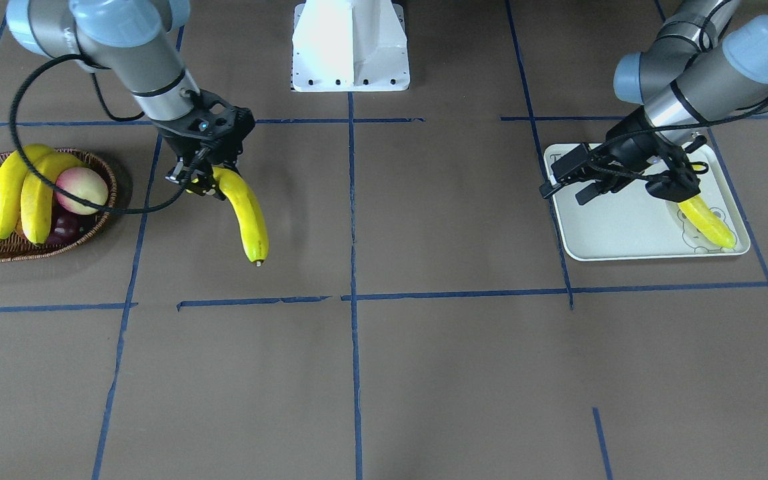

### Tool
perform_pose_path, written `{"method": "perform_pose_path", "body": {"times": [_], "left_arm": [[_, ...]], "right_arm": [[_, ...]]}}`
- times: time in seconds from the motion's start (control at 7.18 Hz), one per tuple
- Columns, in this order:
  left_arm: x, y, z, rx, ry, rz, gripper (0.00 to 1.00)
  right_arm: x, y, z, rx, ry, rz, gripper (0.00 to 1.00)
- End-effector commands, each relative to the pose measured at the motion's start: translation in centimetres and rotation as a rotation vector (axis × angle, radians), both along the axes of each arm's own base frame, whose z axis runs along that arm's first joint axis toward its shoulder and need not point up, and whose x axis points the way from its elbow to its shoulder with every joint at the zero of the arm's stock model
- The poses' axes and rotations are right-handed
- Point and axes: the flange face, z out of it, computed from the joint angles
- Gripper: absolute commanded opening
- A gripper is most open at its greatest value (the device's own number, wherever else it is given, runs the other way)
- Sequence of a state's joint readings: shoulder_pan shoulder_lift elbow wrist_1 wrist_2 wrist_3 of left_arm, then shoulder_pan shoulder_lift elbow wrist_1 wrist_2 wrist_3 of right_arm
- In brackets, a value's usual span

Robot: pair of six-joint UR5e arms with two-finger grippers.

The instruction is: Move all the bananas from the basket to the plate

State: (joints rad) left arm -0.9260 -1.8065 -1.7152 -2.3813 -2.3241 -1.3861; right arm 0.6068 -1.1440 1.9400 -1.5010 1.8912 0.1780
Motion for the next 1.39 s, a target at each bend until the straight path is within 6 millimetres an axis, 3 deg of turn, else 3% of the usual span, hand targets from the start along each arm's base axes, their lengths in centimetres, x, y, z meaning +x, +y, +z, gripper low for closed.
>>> {"method": "perform_pose_path", "body": {"times": [0.0, 0.28, 0.56, 0.7, 0.97, 1.25], "left_arm": [[4.2, -0.9, -4.6, -0.04, -0.031, 0.045, 1.0], [6.9, -2.0, -9.9, -0.079, -0.062, 0.071, 1.0], [9.6, -2.4, -14.3, -0.096, -0.078, 0.1, 1.0], [11.2, -1.3, -15.1, -0.087, -0.072, 0.13, 1.0], [12.1, -1.6, -17.6, -0.072, -0.051, 0.134, 1.0], [14.7, -1.9, -18.0, -0.085, -0.062, 0.158, 0.99]], "right_arm": [[-4.0, 2.1, -4.8, 0.014, 0.034, 0.038, 0.01], [-6.3, 3.8, -7.9, 0.066, 0.098, 0.04, 0.02], [-10.7, 5.4, -10.5, 0.147, 0.187, 0.027, 0.03], [-12.3, 6.1, -12.0, 0.168, 0.21, 0.034, 0.03], [-14.8, 6.1, -14.7, 0.17, 0.206, 0.034, 0.04], [-16.2, 6.0, -16.0, 0.206, 0.22, 0.045, 0.05]]}}
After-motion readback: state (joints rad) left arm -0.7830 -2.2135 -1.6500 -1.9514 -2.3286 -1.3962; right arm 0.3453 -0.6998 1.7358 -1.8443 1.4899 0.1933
